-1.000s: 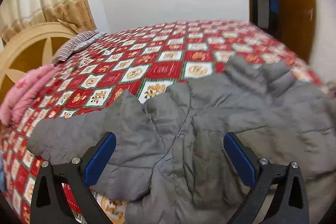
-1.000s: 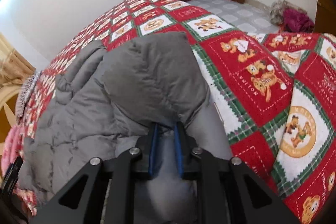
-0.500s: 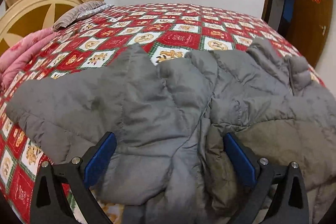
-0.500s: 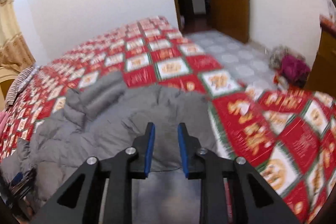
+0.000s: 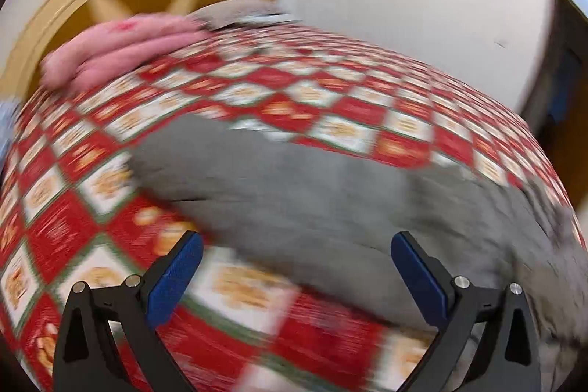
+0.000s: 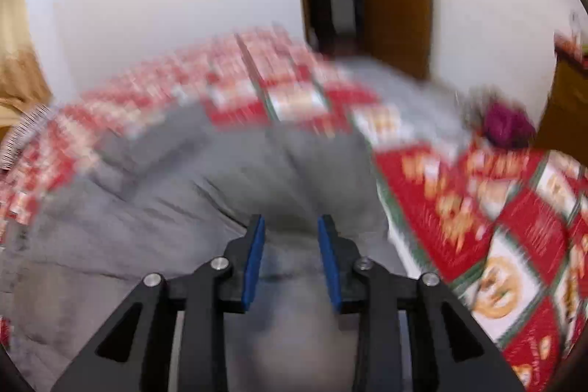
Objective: Fold large clothes
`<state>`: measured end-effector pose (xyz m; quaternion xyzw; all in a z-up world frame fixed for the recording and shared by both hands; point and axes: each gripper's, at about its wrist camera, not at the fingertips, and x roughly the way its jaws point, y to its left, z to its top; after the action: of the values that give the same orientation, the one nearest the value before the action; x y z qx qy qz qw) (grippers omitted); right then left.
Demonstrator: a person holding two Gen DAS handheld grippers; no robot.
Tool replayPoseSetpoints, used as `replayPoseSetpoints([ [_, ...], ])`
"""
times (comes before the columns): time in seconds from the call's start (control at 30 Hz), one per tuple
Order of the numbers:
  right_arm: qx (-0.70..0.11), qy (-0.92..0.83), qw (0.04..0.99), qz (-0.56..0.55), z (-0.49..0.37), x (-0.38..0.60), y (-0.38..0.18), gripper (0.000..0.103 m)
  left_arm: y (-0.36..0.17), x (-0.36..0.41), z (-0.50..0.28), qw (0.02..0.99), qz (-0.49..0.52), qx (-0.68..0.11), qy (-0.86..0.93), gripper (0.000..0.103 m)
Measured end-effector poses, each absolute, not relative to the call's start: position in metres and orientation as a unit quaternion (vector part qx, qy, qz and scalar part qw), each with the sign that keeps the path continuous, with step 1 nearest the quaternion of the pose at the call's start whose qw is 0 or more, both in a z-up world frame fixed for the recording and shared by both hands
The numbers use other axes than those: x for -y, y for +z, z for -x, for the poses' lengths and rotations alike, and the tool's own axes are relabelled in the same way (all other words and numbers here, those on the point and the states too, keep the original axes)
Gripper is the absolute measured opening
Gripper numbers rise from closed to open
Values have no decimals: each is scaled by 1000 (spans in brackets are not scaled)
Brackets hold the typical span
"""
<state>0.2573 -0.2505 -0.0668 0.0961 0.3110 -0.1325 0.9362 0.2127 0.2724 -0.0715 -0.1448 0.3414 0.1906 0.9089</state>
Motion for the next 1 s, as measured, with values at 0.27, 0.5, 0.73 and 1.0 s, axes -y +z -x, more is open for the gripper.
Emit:
replayPoseSetpoints([
  [0.27, -374, 106, 919, -72, -261, 104, -58, 33, -104, -336, -209, 852, 257, -346, 297, 102],
  [0.5, -443, 152, 883, -36, -286, 22, -119, 33, -115, -336, -218, 843, 290, -345, 294, 102],
  [0.73, -425, 144, 893, -17, -277, 17, -134, 34, -119, -346, -237, 845, 346, -308, 267, 102],
  [1.0, -421, 151, 894, -34, -272, 23, -116, 37, -123, -348, -256, 855, 387, -291, 185, 9],
])
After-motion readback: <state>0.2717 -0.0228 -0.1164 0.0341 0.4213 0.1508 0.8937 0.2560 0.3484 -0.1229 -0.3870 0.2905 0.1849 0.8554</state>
